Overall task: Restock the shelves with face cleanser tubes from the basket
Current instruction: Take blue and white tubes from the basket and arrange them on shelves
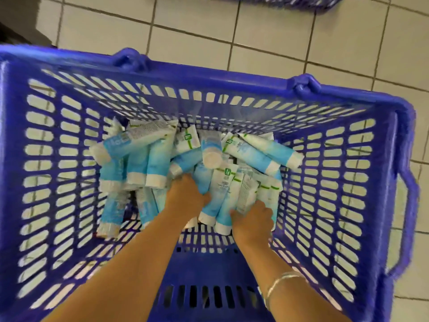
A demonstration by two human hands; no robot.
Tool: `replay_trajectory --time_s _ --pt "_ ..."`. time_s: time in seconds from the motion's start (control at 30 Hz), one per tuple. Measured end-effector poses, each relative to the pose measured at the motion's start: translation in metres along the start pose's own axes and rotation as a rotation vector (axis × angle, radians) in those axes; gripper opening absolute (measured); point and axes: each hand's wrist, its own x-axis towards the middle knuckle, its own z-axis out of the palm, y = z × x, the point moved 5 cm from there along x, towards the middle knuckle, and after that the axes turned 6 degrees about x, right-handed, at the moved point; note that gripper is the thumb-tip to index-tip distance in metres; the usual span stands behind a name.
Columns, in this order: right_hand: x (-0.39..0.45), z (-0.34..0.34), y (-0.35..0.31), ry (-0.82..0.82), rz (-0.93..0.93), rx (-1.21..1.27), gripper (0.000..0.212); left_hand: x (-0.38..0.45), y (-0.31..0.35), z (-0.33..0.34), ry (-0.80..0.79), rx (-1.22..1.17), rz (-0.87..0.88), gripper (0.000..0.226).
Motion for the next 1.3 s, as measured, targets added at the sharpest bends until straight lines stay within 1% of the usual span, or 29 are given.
replay_trajectory --time_s 0.07,0.13,0.23,0.33,0.4,0.47,0.6,0.7,0.73,0.8,0.87,0.9,0.97,1.03,1.1,1.17,1.3 --pt "0.000 0.000 -0.003 0.028 -0.004 0.002 0.051 0.001 -0.004 -0.004 -0.105 -0.056 0.003 0.054" --pt "0.000 0.003 -0.004 0.039 -0.008 0.049 0.046 -0.003 -0.011 -0.005 -0.204 -0.230 -0.032 0.047" --pt "-0.007 0.009 -0.006 -0.001 -0.035 0.192 0.041 -0.012 -0.022 -0.004 -0.283 -0.451 -0.030 0.034" --pt "-0.015 0.008 -0.007 -0.032 -0.073 0.244 0.040 -0.024 -0.033 0.000 -0.409 -0.671 -0.124 0.024" --pt "-0.019 0.002 -0.005 -0.035 -0.091 0.242 0.037 -0.035 -0.038 0.003 -0.457 -0.747 -0.170 0.022" --pt "-0.026 -0.006 -0.005 -0.057 -0.092 0.310 0.030 -0.049 -0.042 0.003 -0.459 -0.757 -0.174 0.023" --pt "-0.055 -0.032 -0.015 -0.181 -0.050 0.619 0.024 -0.093 -0.047 -0.015 -0.392 -0.839 -0.178 0.022" --pt "-0.084 -0.063 -0.035 -0.254 -0.034 0.766 0.035 -0.136 -0.045 -0.043 -0.278 -0.885 -0.224 0.031" --pt "-0.095 -0.075 -0.044 -0.285 -0.023 0.806 0.038 -0.150 -0.046 -0.054 -0.228 -0.857 -0.232 0.034" --pt "-0.120 -0.100 -0.063 -0.346 -0.018 0.867 0.042 -0.180 -0.047 -0.083 -0.119 -0.778 -0.165 0.045" --pt "-0.148 -0.128 -0.085 -0.363 -0.041 0.904 0.048 -0.216 -0.046 -0.120 -0.051 -0.919 -0.132 0.056" --pt "-0.164 -0.141 -0.098 -0.376 -0.064 0.927 0.048 -0.234 -0.045 -0.140 -0.016 -0.990 -0.114 0.057" --pt "-0.201 -0.166 -0.122 -0.408 -0.109 0.937 0.046 -0.271 -0.042 -0.177 0.047 -1.034 -0.070 0.049" --pt "-0.242 -0.186 -0.144 -0.507 -0.182 0.952 0.049 -0.308 -0.041 -0.208 0.117 -1.128 -0.018 0.036" --pt "-0.283 -0.202 -0.163 -0.610 -0.238 0.947 0.052 -0.346 -0.043 -0.236 0.172 -1.249 0.038 0.030" --pt "-0.326 -0.218 -0.178 -0.713 -0.312 0.934 0.050 -0.385 -0.046 -0.255 0.206 -1.354 0.087 0.041" --pt "-0.414 -0.249 -0.199 -0.891 -0.419 0.905 0.047 -0.465 -0.061 -0.278 0.306 -1.614 0.111 0.060"
